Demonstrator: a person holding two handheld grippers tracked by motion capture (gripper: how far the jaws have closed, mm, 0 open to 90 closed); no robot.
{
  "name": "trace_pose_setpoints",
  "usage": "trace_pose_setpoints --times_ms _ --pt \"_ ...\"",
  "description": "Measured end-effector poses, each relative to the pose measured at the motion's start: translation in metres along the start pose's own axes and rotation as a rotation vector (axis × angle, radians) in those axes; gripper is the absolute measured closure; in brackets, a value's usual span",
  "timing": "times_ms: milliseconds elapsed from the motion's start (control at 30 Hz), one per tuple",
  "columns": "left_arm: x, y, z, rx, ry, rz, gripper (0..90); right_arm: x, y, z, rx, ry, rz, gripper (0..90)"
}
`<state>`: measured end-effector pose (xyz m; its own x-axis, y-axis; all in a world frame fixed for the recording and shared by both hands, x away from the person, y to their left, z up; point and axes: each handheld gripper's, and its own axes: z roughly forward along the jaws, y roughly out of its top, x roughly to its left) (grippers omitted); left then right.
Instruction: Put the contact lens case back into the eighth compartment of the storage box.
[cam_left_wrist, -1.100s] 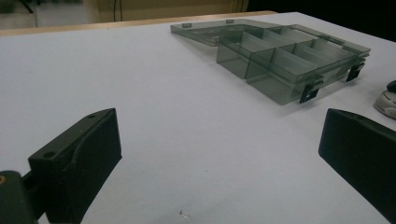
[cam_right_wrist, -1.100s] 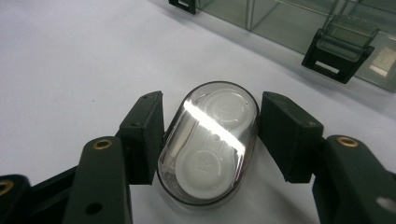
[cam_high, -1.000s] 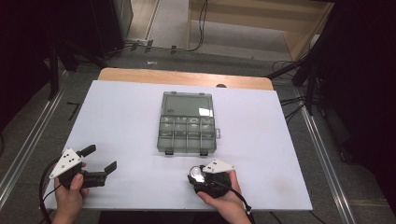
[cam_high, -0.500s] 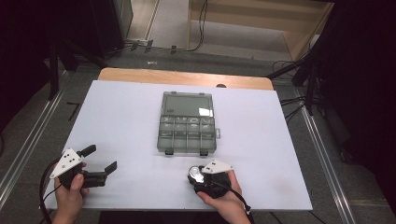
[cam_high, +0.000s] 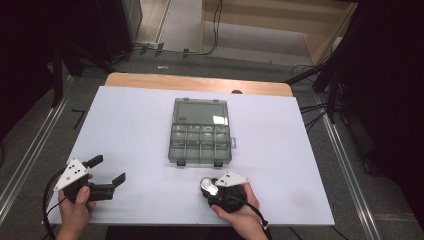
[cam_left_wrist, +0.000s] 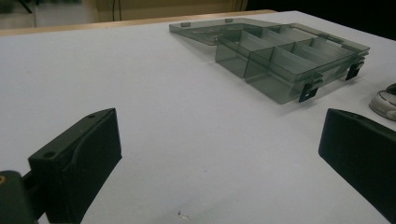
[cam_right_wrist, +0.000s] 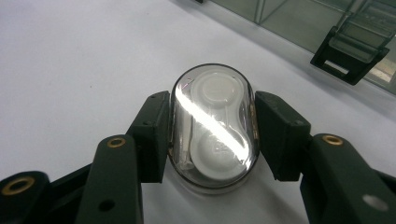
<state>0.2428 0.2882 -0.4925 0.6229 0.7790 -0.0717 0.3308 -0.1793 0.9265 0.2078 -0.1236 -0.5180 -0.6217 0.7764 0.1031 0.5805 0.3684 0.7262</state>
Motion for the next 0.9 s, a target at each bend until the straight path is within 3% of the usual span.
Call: trace_pose_setpoints --times_ms 900 --pt "-0.001 0.000 0.000 -0.004 -0.004 0.009 0.0 -0.009 0.004 -0.014 -0.074 0.003 0.010 47.5"
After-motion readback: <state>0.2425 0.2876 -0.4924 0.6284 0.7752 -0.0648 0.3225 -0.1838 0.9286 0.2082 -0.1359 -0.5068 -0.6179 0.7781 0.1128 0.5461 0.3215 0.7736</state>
